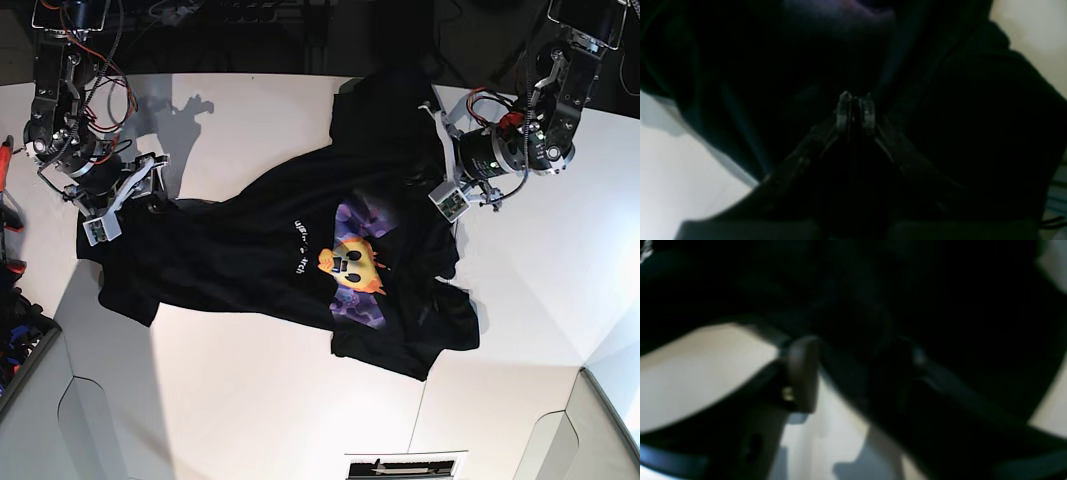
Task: Layout the t-shirt on the table in an organized manner, then fold the t-shirt properly
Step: 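Grasp the shirt edge with the right gripper and pull it outward, then hold the shirt with both grippers and stretch it flat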
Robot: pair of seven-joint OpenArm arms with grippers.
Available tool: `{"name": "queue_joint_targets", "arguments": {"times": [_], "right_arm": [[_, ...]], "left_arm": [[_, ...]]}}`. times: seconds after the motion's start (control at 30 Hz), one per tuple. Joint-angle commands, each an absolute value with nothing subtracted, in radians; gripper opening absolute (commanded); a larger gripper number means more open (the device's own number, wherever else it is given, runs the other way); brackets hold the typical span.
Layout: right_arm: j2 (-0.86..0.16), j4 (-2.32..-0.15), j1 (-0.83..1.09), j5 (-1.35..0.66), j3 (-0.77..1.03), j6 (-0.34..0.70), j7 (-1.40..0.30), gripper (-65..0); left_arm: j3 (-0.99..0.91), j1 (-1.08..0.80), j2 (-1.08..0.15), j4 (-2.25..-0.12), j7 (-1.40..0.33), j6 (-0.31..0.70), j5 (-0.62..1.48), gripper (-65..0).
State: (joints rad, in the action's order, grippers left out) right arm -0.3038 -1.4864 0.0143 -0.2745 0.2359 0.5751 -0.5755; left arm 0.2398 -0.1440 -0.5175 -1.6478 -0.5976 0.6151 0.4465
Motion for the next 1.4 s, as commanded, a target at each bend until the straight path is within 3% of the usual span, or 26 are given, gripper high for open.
{"name": "queue_joint_targets", "arguments": {"times": [0.0,0.3,0.37,0.43,0.6,0.9,1.13,1.17,1.23,1.3,1.37], "right_arm": [[-0.323,-1.501,0.001,-0.288,0.242,0.572,-0.552,-37.8],[-0.355,-1.491,0.012,-0.259,0.242,0.553,-0.564,-38.9],[-0.355,-1.485,0.011,-0.222,0.242,0.553,-0.533,-47.5],[-0.355,-1.483,0.012,-0.194,0.242,0.553,-0.495,-64.9],[-0.364,-1.484,-0.017,-0.189,0.242,0.527,-0.405,-65.0],[-0.368,-1.473,-0.220,-0.191,0.242,0.527,-0.400,-65.0],[-0.368,-1.273,-0.375,-0.235,0.240,0.527,-0.399,-65.0],[-0.367,-1.232,-0.389,-0.249,0.240,0.527,-0.400,-62.8],[-0.365,-1.162,-0.403,-0.278,0.240,0.527,-0.401,-43.5],[-0.366,-1.126,-0.403,-0.313,0.240,0.527,-0.430,-30.0],[-0.366,-1.124,-0.401,-0.340,0.244,0.527,-0.492,-26.7]], "left_arm": [[0.233,-0.136,-0.537,-1.662,-0.594,0.618,0.446,-60.4],[0.233,-0.139,-0.552,-1.662,-0.588,0.618,0.445,-60.4],[0.233,-0.139,-0.552,-1.662,-0.588,0.618,0.445,-60.4],[0.233,-0.139,-0.552,-1.662,-0.588,0.618,0.445,-60.4],[0.233,-0.139,-0.552,-1.662,-0.588,0.618,0.445,-60.4],[0.233,-0.190,-0.570,-1.662,-0.587,0.678,0.461,-60.4],[0.233,-0.198,-0.571,-1.662,-0.588,0.678,0.498,-60.4],[0.233,-0.200,-0.571,-1.662,-0.588,0.678,0.498,-60.4],[0.233,-0.200,-0.571,-1.662,-0.588,0.678,0.498,-60.4],[0.233,-0.199,-0.571,-1.662,-0.588,0.678,0.498,-60.4],[0.233,-0.200,-0.571,-1.662,-0.588,0.678,0.498,-60.4]]}}
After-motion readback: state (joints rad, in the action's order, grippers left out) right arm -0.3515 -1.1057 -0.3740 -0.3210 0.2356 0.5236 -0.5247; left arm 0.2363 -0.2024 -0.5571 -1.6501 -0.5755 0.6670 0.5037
